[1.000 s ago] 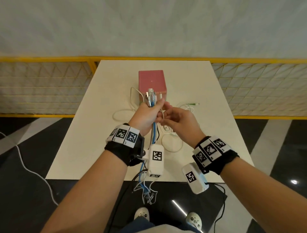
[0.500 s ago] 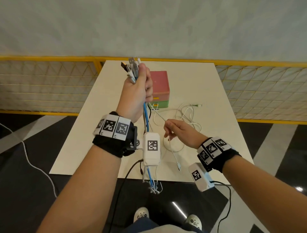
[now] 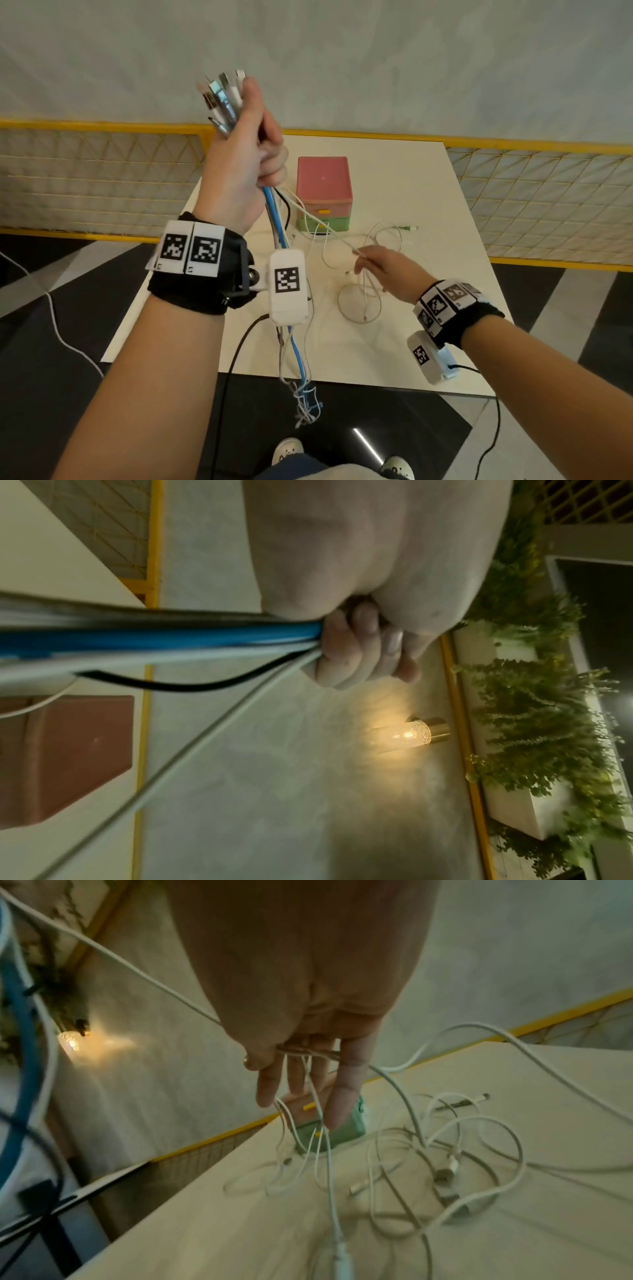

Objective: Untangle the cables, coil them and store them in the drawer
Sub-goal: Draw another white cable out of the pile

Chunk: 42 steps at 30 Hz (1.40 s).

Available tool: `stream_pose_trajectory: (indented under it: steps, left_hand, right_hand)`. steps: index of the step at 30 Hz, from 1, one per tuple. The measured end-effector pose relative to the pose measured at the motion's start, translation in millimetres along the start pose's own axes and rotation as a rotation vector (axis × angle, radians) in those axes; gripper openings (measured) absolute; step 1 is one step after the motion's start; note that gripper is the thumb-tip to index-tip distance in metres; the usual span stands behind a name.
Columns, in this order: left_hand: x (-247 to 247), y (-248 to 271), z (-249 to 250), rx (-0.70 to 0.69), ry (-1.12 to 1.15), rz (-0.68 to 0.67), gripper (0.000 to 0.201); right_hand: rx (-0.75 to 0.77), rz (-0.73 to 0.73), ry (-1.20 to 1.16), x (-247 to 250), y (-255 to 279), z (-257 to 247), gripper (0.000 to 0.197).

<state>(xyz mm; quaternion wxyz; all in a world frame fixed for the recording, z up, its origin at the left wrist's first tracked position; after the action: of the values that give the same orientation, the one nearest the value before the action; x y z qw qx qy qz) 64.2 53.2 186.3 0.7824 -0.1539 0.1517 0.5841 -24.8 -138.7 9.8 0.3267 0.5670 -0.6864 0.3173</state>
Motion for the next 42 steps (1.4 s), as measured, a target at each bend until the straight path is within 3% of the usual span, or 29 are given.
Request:
stream_pose_trajectory:
  steps: [5, 9, 13, 14, 16, 18, 20, 24, 27, 31, 34, 39, 42]
  left_hand:
    - [15.0, 5.5, 17.1, -0.188, -0.174, -0.115, 0.018]
    - [17.9, 6.5, 17.5, -0.195, -0.194, -0.024, 0.031]
    - [-0.2, 4.6, -4.8, -0.081, -0.174, 0.015, 0.061]
    - [-6.8, 4.7, -11.6, -0.072, -0.193, 0.001, 0.063]
    - [-19.1, 5.5, -23.2, -0.083, -0.261, -0.037, 0.063]
    - [-26.0, 7.0, -27.7, -0.102, -0.319, -0.053, 0.062]
    - [-25.6, 7.8, -22.1, -0.121, -0.295, -0.057, 0.061]
    - [-2.4, 7.9, 16.2, -0.199, -0.169, 0.012, 0.056]
    - [12.2, 9.6, 38.6, -0.27, -0.257, 0.01, 0.056]
    - [7.7, 12.0, 19.3, -0.249, -0.678, -0.105, 0.049]
    - [-4.0, 12.3, -17.0, -0.148, -0.934, -0.184, 0.037]
    - [-6.8, 7.6, -70.6, 0.027, -1.145, -0.199, 0.04]
    - [-4.1, 10.9, -80.2, 0.083, -1.064, -0.183, 0.047]
  right_hand:
    - [-0.168, -0.059, 0.285, 34.0, -22.2, 16.5, 0.049]
    - [-0.14, -0.07, 0.43, 51.5, -27.0, 13.6, 0.031]
    - [0.103, 0.098, 0.28, 50.7, -21.6, -40.7, 0.092]
    - [0.153, 0.136, 0.213, 46.9, -22.3, -57.1, 0.099]
    - [0.269, 0.136, 0.049, 33.1, -27.3, -82.7, 0.083]
    - [0.405, 0.084, -0.09, 16.4, -29.2, -97.7, 0.037]
    - [0.356, 0.008, -0.119, 3.3, -28.2, -90.7, 0.019]
    - [0.151, -0.081, 0.079, -2.8, -25.2, -33.6, 0.022]
    - [0.04, -0.084, 0.135, 9.9, -25.6, -3.9, 0.028]
    - [0.072, 0.085, 0.156, 41.5, -39.1, -17.3, 0.031]
    - [0.123, 0.147, 0.055, 58.1, -43.1, -47.0, 0.029]
    - [0.233, 0.242, 0.069, 71.6, -39.8, -84.7, 0.027]
    - [0.24, 0.301, 0.091, 79.2, -40.5, -85.3, 0.026]
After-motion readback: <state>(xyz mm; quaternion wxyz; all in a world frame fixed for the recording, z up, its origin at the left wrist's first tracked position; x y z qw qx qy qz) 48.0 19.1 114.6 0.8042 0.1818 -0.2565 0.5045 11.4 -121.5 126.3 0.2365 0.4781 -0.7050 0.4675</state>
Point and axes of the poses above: each hand's wrist, its own y-axis away from the middle knuckle, its own x-axis out of the back of the hand, z = x × y, the point moved 4 cm from there along -y, towards the middle knuckle, and after that the axes turned 11 degrees about z, right-handed, at the moved point
